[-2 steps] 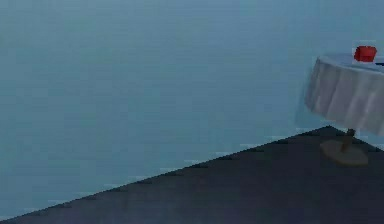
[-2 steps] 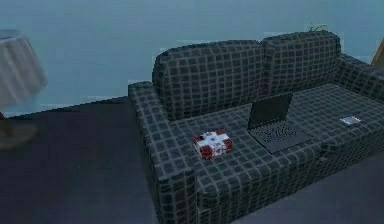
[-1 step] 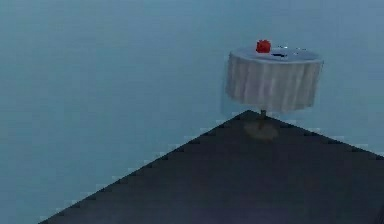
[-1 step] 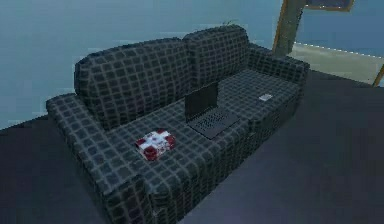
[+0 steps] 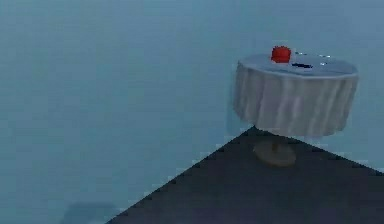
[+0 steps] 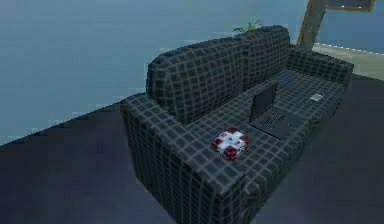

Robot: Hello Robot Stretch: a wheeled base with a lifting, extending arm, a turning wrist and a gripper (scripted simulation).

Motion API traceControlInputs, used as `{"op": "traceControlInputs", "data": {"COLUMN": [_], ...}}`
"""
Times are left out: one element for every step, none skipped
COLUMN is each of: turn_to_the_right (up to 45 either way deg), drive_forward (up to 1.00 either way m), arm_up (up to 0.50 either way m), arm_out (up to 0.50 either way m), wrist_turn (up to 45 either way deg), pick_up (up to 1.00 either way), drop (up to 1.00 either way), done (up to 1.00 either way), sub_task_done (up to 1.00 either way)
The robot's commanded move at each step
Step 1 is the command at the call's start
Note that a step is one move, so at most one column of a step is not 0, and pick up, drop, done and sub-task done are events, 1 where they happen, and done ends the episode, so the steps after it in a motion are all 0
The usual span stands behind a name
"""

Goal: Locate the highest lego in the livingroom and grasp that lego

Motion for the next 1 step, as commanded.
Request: {"op": "traceControlInputs", "data": {"turn_to_the_right": [24.0], "drive_forward": [0.0], "arm_up": [0.0], "arm_out": [0.0], "wrist_turn": [0.0], "pick_up": [0.0], "drop": [0.0], "done": [0.0], "sub_task_done": [0.0]}}
